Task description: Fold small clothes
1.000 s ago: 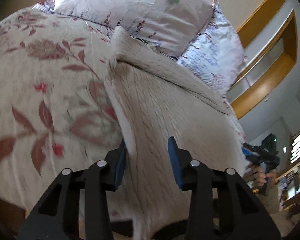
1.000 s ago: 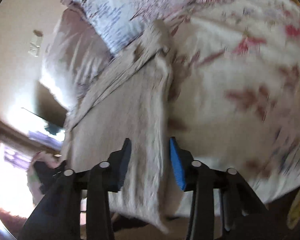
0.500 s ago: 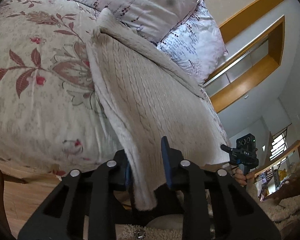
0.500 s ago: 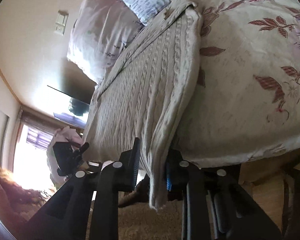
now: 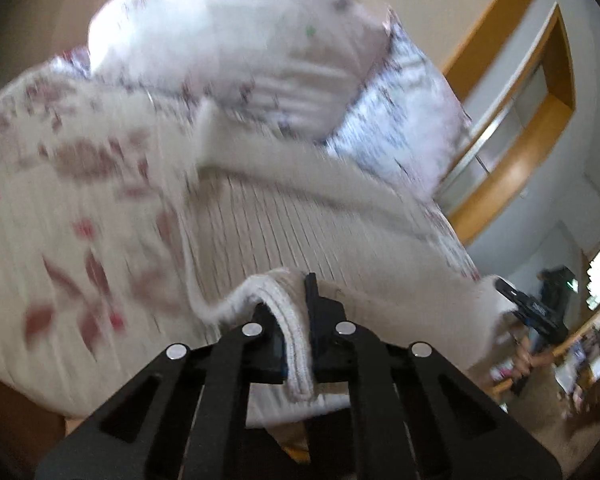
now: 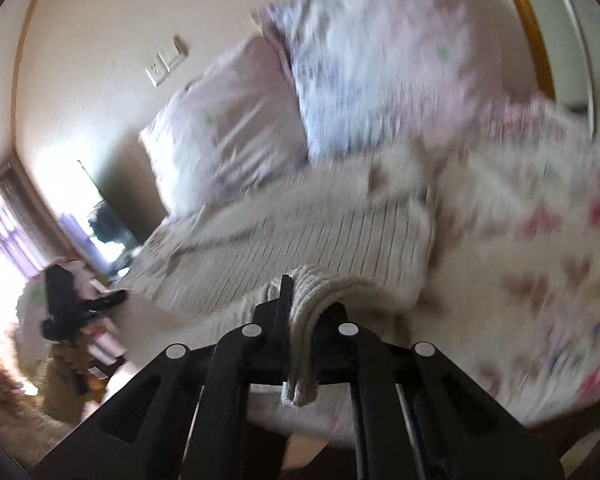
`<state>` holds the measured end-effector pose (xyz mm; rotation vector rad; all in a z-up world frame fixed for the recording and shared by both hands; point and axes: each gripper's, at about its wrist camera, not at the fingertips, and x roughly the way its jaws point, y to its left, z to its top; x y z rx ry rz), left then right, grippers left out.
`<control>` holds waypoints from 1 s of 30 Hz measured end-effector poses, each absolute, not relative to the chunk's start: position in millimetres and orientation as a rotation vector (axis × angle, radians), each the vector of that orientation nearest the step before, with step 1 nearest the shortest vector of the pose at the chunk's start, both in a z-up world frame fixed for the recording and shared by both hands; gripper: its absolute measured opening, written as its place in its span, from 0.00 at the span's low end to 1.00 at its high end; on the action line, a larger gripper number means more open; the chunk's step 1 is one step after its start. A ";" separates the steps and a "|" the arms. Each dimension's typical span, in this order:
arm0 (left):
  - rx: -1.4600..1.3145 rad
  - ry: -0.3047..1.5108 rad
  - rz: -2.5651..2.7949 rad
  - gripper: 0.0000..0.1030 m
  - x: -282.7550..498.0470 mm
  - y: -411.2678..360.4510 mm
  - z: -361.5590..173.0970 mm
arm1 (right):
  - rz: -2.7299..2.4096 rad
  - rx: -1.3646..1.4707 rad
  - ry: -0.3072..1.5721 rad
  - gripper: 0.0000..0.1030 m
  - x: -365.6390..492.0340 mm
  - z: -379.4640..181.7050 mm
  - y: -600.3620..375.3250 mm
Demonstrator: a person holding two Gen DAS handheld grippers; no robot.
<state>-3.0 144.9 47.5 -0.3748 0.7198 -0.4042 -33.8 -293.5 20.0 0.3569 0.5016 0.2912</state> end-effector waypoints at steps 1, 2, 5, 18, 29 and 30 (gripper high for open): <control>-0.346 0.693 -0.374 0.06 4.0 144.5 54.6 | 0.272 0.329 0.478 0.07 -29.6 25.0 -292.6; -0.313 0.669 -0.345 0.06 11.0 142.9 60.8 | 0.250 0.294 0.446 0.07 -26.0 30.8 -290.1; -0.247 0.615 -0.291 0.06 34.8 136.4 76.1 | 0.198 0.209 0.377 0.07 -14.9 44.4 -285.0; -0.187 0.575 -0.177 0.06 166.4 113.9 107.7 | 0.044 0.091 0.334 0.07 103.4 72.2 -280.8; -0.320 0.737 -0.135 0.06 255.4 117.1 46.1 | 0.003 0.247 0.532 0.07 203.8 27.6 -305.5; -0.336 0.753 -0.135 0.06 258.8 118.7 39.9 | -0.001 0.261 0.557 0.07 211.1 22.4 -307.3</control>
